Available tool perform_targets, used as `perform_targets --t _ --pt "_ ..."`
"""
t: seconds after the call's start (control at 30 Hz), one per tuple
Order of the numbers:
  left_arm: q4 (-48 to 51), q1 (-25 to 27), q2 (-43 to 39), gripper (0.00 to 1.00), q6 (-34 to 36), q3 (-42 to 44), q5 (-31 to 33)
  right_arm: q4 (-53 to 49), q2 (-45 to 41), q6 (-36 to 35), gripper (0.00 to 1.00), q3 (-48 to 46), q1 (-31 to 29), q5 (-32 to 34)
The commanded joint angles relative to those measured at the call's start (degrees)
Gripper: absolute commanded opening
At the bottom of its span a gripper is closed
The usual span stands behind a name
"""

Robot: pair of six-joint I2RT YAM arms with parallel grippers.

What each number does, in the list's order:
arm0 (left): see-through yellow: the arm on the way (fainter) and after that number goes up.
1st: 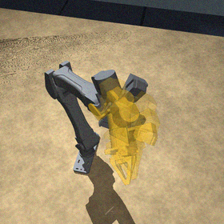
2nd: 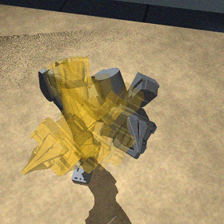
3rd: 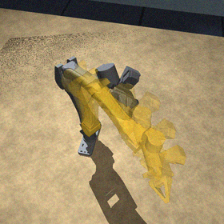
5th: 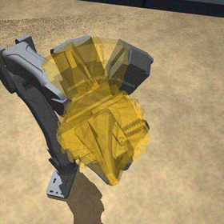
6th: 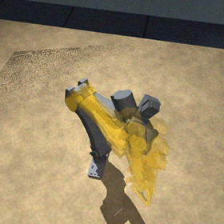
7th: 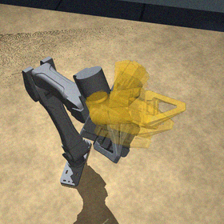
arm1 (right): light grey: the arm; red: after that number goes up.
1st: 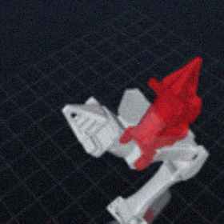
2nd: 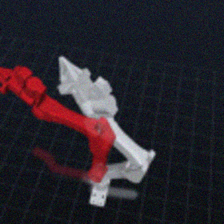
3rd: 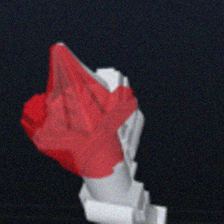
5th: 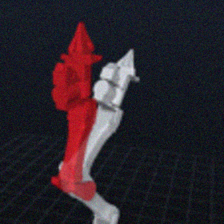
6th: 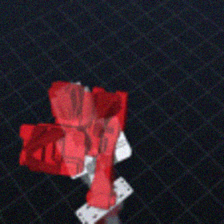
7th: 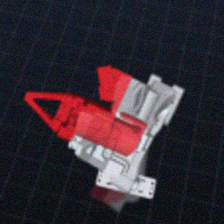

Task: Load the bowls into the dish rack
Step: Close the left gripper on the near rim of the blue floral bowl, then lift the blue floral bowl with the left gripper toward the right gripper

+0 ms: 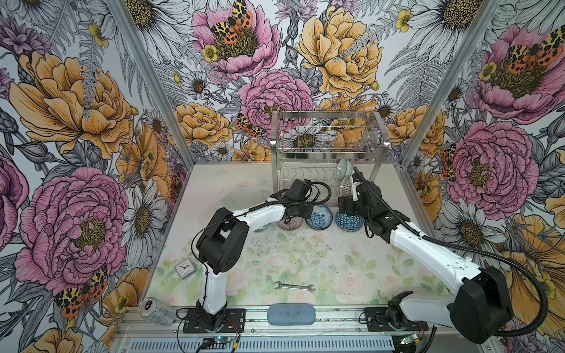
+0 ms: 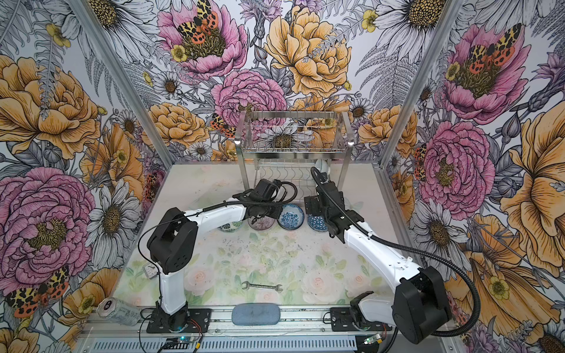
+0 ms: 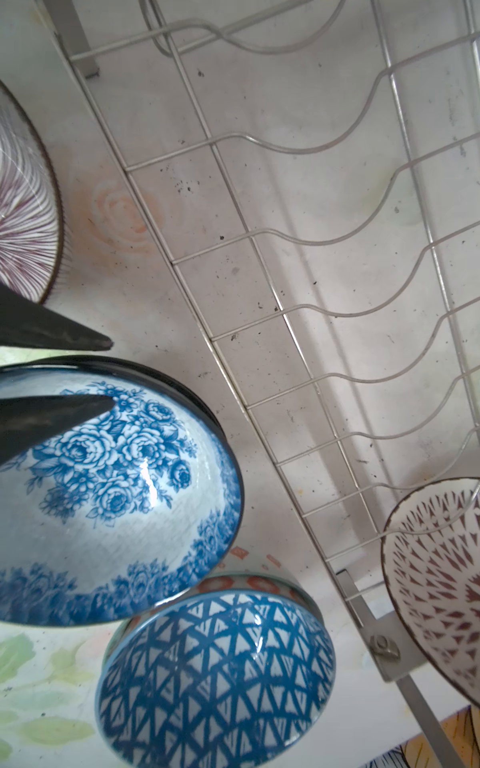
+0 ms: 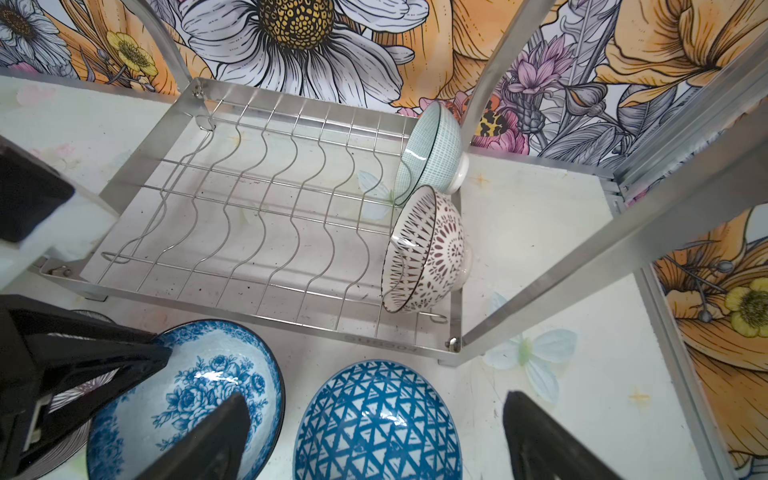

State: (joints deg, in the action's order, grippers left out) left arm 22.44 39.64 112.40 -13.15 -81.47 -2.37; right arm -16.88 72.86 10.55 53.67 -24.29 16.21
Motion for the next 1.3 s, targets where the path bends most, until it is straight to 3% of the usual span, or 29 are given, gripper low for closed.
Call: perform_targets --t 0.0,0.17,0.57,0.83,1.27 --pt "0.32 0.53 1.11 0.22 0.22 -1.49 -0.46 1.77 -1.58 0.54 0.97 -0.24 0.44 -0.3" --pt "0.5 0.55 1.42 0.21 0.17 -1.93 -0.44 1.76 -1.49 0.44 0.97 -0.41 0.61 -0.38" --pt "1.89 0.67 0.55 0.0 0.5 -2.99 0.73 1.72 -1.67 0.39 0.97 -0.85 1.01 -0.73" --pt "1.98 0.59 -1.24 0.0 0.47 -3.31 2.0 1.79 -2.55 0.53 0.97 -1.44 1.2 -1.52" --pt "-2.75 0.51 -9.89 0.0 -1.35 -2.8 3.12 1.67 -4.41 3.14 0.98 -1.62 1.25 -8.07"
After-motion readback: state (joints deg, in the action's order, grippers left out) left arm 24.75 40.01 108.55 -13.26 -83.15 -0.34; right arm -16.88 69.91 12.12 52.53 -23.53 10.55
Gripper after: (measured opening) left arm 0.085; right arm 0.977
